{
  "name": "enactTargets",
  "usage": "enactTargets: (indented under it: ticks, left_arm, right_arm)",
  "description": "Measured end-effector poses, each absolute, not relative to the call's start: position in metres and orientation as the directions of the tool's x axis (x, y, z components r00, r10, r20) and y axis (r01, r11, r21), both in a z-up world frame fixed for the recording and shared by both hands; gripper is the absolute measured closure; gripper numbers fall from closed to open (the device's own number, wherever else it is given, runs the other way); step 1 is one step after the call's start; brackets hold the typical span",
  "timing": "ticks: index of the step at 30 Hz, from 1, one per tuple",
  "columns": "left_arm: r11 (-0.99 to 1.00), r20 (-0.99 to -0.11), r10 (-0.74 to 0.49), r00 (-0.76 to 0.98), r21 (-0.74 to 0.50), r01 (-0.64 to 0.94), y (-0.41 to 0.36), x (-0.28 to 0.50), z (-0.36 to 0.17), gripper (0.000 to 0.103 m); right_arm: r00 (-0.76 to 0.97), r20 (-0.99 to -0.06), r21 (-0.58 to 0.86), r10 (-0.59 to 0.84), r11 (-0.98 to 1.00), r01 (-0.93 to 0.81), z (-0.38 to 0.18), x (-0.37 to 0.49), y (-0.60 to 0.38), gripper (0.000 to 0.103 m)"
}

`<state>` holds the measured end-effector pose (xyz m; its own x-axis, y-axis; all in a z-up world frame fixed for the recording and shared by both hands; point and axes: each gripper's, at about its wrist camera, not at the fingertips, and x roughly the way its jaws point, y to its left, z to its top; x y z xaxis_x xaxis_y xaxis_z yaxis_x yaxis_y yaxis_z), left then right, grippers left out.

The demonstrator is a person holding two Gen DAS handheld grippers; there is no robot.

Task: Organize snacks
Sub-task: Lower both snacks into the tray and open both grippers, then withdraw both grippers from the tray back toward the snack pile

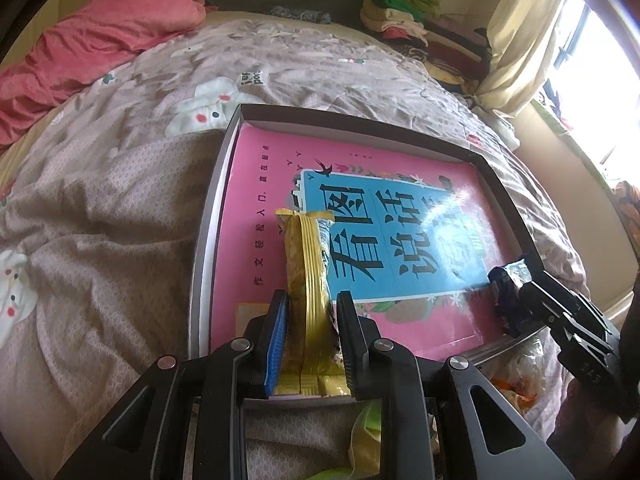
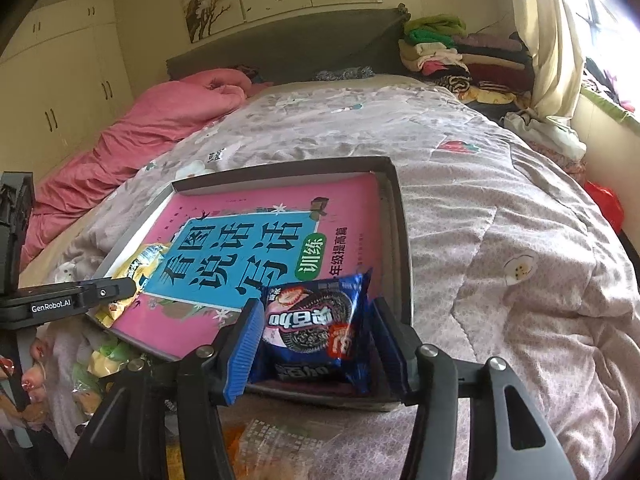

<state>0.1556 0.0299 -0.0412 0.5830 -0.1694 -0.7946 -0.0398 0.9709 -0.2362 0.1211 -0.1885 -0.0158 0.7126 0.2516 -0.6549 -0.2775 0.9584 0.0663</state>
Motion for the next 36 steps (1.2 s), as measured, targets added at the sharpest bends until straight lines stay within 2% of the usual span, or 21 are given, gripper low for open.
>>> enactTargets:
  ticks: [15,36]
  left_arm:
    - [0.967,-0.791,-0.191,0.581,-0.252,-0.024,0.029,0.148,-0.034,0.078]
    - [0.961,-0.756,-0.218,0.618,-0.275,0.002,0.035,0.125,-0.007,0.045]
  right_arm:
    - [0.693,-0.665,0.099,0.279,0.952,-0.288,-0.015,0.122,-0.19,0.047]
    - [0.749,-0.592,0.109,0.296,0.951,-0.289,0.012,0.107,-0.198,0.038]
